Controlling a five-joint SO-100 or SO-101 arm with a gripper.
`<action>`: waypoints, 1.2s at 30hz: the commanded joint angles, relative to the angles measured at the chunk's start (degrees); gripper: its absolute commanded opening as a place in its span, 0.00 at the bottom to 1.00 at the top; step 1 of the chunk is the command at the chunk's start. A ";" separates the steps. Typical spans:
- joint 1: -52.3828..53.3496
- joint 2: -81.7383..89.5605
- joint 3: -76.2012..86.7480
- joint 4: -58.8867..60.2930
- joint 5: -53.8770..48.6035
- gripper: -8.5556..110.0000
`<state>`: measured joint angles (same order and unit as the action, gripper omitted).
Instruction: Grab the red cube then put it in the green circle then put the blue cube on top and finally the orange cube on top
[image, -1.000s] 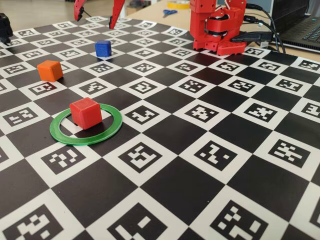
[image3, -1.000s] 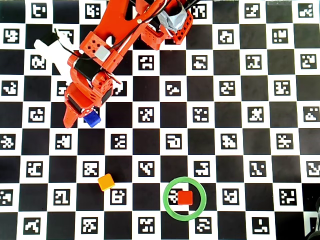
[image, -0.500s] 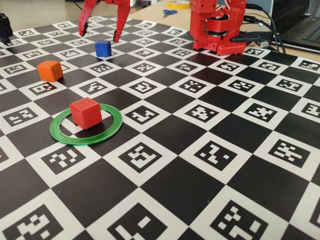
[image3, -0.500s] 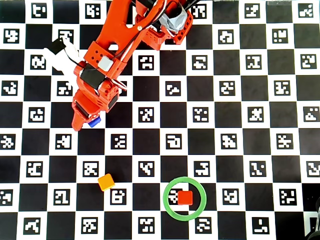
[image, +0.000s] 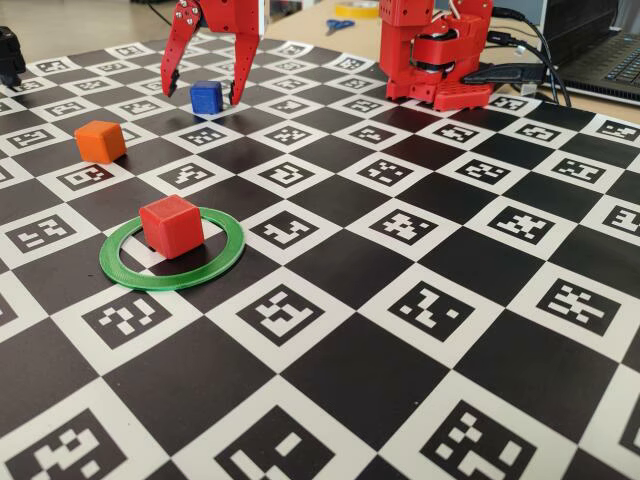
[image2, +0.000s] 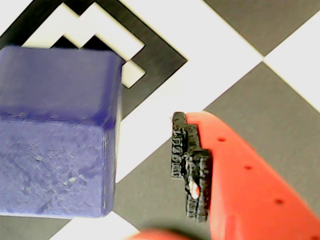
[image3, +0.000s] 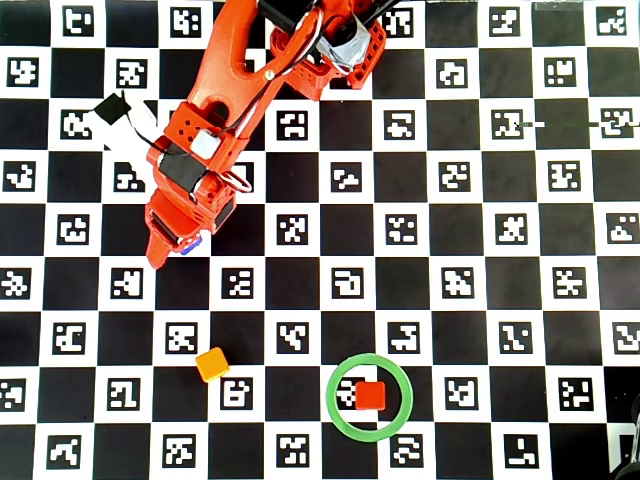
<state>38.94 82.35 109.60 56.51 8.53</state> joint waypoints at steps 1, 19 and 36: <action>0.97 0.62 -3.96 -0.53 -0.97 0.42; 1.05 -0.62 -5.80 -2.37 -1.41 0.38; 0.62 -1.93 -7.73 -1.49 -0.79 0.20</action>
<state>39.81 79.19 106.26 54.40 7.47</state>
